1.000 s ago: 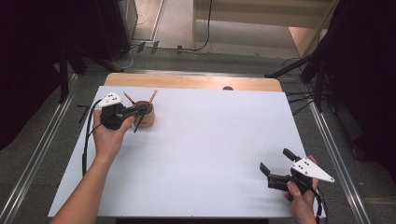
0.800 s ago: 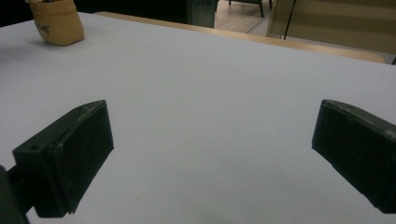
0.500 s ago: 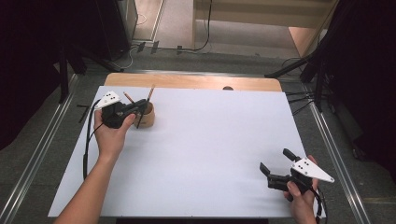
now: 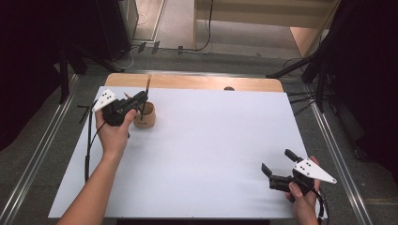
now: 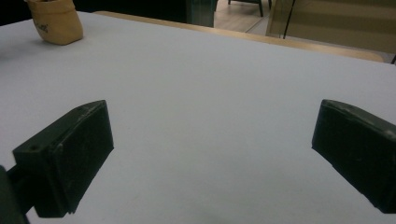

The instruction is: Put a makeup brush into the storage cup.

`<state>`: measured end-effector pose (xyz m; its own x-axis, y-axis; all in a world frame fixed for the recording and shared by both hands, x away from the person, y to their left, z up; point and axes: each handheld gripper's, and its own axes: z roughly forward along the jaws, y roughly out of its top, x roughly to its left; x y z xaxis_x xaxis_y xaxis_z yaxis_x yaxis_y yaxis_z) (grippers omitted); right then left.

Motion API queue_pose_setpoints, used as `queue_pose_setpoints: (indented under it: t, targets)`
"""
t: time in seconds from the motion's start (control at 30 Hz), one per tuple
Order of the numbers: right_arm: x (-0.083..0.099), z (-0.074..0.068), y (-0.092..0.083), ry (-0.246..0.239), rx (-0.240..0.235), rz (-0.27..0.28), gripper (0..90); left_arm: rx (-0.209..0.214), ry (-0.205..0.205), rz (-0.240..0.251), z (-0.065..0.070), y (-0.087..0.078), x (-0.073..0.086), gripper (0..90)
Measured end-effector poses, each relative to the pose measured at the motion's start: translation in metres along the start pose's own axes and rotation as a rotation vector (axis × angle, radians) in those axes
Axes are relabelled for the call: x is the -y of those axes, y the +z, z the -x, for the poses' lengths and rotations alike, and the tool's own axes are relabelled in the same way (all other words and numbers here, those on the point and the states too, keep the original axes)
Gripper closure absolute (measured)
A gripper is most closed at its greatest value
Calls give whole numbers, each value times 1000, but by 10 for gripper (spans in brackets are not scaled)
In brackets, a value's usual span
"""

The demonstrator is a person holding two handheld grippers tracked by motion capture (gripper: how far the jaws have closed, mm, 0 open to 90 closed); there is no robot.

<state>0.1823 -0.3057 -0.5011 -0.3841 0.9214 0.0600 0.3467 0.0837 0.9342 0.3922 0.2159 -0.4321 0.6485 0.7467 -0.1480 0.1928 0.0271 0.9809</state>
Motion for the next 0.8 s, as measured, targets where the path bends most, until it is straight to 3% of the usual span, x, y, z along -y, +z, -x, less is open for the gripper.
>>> queue_pose_setpoints:
  t: [0.03, 0.07, 0.1, 0.13, 0.37, 0.8]
  targets:
    - [0, 0, 0, -2, 0, 0, 0, -31, 37, 26, 0, 1, 2, 846]
    - [0, 0, 0, -4, 0, -1, 0, -57, 60, 85, 1, 1, 6, 846]
    - [0, 0, 0, -4, 0, -1, 0, -64, 51, 109, 1, 1, 7, 846]
    - [0, 0, 1, -5, 0, -1, 0, -61, 27, 112, 1, 2, 7, 846]
    - [0, 0, 1, -6, 1, -2, 0, -80, 11, 134, 5, 6, 10, 846]
    - [1, 0, 1, -8, -2, -2, 0, -140, 22, 153, 7, 17, 16, 846]
